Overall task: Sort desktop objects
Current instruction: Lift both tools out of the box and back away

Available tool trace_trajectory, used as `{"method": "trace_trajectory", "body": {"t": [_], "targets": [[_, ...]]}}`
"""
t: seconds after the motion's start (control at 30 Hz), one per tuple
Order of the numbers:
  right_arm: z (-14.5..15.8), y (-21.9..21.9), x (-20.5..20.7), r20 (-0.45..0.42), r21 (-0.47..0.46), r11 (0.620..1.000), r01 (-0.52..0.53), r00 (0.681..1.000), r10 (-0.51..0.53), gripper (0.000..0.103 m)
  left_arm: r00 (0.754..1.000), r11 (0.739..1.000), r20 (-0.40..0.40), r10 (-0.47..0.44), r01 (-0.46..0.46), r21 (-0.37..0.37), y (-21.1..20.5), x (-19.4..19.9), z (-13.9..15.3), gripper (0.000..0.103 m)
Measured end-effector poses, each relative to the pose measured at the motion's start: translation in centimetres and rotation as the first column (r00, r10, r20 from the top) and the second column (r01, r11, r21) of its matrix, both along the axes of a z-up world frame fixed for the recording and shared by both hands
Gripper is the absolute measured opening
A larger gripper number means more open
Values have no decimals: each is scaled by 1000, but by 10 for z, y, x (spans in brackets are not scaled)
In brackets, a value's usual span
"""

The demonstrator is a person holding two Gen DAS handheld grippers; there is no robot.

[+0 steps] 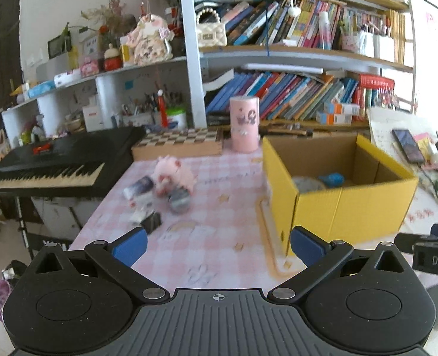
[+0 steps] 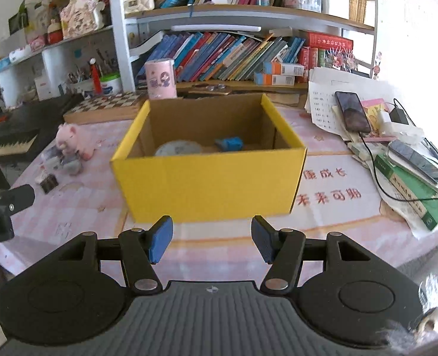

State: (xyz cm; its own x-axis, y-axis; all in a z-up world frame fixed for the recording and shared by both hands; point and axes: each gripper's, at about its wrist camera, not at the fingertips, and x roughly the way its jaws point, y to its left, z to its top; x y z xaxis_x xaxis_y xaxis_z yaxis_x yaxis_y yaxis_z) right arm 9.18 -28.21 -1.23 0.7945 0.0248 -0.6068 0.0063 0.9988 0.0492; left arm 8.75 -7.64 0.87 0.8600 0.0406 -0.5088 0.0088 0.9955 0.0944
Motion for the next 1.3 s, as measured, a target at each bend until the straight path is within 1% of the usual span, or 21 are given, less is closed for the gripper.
{"method": "trace_trajectory", "body": {"t": [0.03,0.17,0.37,0.57,0.77,0.93,1.03,1.3], "targets": [[-1,6,-5,-4,-2,1000,2,1000,-2,61,1000,1000,-8,-3,3,12,4,-4,-1,103],[-3,28,-24,-10,-10,1000,4,1000,-4,63,1000,999,-5,-7,7,48,18,-18,-1,103],[-11,60,-47,-35,-11,1000,-14,999,13,65,999,998,-25,-38,40,56,41,-36,-6,103],[-16,90,-60,-62,-5,998,-62,996,61,66,999,998,-50,-23,25,55,63,-50,-11,103],[-14,112,-66,-60,3,995,-100,993,100,66,998,999,-57,2,1,48,85,-65,-12,103],[-13,128,-66,-62,9,991,-131,989,131,66,997,999,-72,27,-24,44,101,-68,-15,103],[-12,137,-66,-62,12,990,-139,988,140,66,997,998,-69,42,-39,38,109,-70,-15,103],[-8,154,-62,-48,8,984,-175,983,175,66,997,997,-48,54,-52,51,123,-73,-12,103]]}}
